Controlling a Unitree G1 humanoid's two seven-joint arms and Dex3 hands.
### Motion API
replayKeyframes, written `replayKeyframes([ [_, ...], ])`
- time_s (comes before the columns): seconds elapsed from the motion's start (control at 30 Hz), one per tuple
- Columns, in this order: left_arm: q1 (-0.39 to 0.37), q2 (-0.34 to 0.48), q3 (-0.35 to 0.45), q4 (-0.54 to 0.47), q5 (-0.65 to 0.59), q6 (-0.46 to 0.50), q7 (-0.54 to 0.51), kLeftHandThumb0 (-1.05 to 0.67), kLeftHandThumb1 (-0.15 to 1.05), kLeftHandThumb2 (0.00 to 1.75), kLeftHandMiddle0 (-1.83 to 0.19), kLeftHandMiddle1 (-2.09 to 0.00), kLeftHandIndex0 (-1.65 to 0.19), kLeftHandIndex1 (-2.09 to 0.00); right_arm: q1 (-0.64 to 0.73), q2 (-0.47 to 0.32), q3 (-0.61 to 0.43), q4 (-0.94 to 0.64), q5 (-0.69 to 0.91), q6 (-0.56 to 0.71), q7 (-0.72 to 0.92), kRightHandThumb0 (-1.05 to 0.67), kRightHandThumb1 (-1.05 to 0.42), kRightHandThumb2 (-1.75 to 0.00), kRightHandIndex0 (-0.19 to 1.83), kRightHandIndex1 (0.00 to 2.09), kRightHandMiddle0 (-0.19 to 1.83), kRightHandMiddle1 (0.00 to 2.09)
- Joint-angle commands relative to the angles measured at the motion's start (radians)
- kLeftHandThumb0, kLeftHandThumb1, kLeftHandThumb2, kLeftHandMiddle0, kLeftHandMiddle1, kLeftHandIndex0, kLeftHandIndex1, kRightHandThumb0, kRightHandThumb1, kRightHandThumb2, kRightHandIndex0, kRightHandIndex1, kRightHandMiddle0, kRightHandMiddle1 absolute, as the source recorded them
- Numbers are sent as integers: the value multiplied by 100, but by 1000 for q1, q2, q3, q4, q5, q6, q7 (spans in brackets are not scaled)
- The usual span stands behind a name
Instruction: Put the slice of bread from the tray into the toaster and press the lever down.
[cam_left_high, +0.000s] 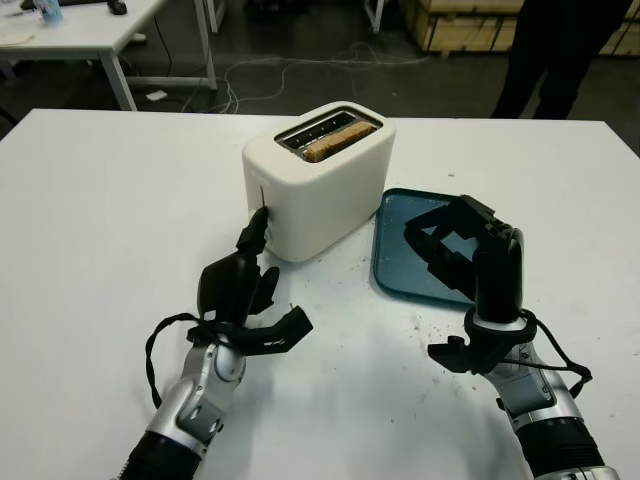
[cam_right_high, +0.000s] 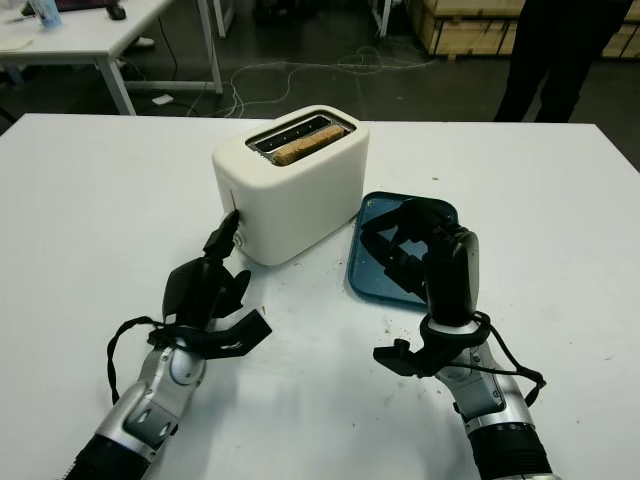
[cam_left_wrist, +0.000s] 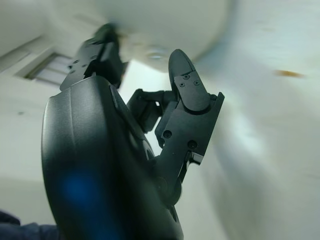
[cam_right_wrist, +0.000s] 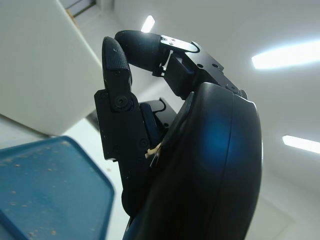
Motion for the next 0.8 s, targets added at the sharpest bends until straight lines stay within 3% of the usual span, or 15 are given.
replayKeyframes([
  [0.0,-76,-1,-8,-44,10,-85,-10,-28,77,73,-80,-174,-109,-10,-3,10,-4,-7,23,-22,14,-43,-92,-11,87,160,72,127],
  [0.07,-91,7,5,-51,10,-93,-18,-32,87,53,-81,-175,-113,-15,-4,15,-5,-6,23,-21,18,-43,-92,-12,87,161,73,126],
  [0.23,-110,10,45,-73,-32,-128,-57,-35,92,37,-84,-168,-114,-31,-4,33,-8,-19,36,5,48,-44,-92,-13,85,162,73,128],
  [0.33,-113,6,85,-117,-92,-141,-102,-39,92,34,-70,-174,-70,-115,-1,52,-8,-29,108,35,109,-42,-92,-11,82,155,71,124],
  [0.4,-114,6,110,-151,-120,-135,-132,-41,92,34,-66,-174,-58,-134,2,66,-12,-43,170,69,161,-41,-92,-11,82,149,72,117],
  [0.6,-90,-6,183,-246,-201,-108,-210,-43,92,30,-57,-175,-47,-143,-22,108,-60,-78,364,221,297,-38,-92,-16,71,161,74,93],
  [0.77,-35,-96,233,-204,-338,-167,-188,-36,92,30,-51,-175,-38,-154,-78,124,-124,-44,442,293,323,-38,-92,-16,70,149,79,72],
])
